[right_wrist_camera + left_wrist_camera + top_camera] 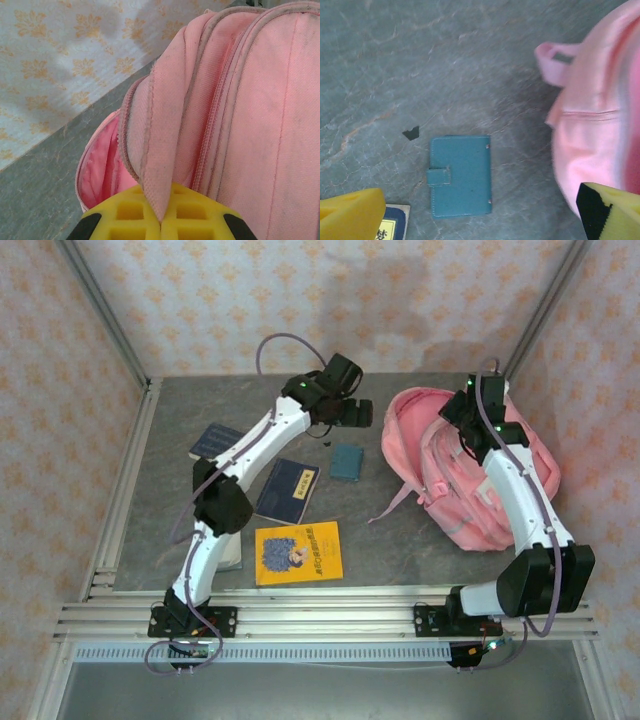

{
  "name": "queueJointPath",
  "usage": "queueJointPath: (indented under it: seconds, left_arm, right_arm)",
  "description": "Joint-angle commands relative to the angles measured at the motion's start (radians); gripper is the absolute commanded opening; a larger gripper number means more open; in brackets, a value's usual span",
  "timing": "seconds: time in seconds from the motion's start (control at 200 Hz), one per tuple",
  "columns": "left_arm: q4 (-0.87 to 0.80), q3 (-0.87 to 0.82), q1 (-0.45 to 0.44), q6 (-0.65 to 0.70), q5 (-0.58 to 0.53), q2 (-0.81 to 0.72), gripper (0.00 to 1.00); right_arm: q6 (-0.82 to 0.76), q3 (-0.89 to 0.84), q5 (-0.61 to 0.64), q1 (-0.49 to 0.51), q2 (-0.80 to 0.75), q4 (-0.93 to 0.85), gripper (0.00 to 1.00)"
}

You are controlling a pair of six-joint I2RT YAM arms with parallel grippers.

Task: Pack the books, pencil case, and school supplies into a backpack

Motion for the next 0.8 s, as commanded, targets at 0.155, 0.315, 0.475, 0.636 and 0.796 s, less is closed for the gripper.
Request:
queueJointPath:
  seconds: [0.155,0.315,0.475,0.636,0.796]
  left_arm:
    - [-0.052,-0.031,-0.019,-0.009,-0.05,0.105,0.97]
    - [-0.035,-0.068,-0.01,-0.003,-0.036,0.127,0.87]
    - [0.032,-0.157,0.022,-0.009,0.058,0.116,0.81]
    - [0.108,-0.25,0.06,-0.025,0.144,0.102,0.73]
    - [0.165,-0.297,0.1,-0.026,0.231,0.117,0.67]
  right_arm:
    - [0.003,-0.021,0.055,-0.009,-0.046,0.009,0.0]
    - [0.019,-0.033,-0.006,-0.009,-0.021,0.018,0.0]
    - [0.04,-0.056,-0.042,-0.009,0.016,0.03,0.0]
    - [0.053,-0.08,-0.06,-0.009,0.077,0.026,0.0]
    - [0.054,-0.121,-0.139,-0.003,0.131,0.073,0.0]
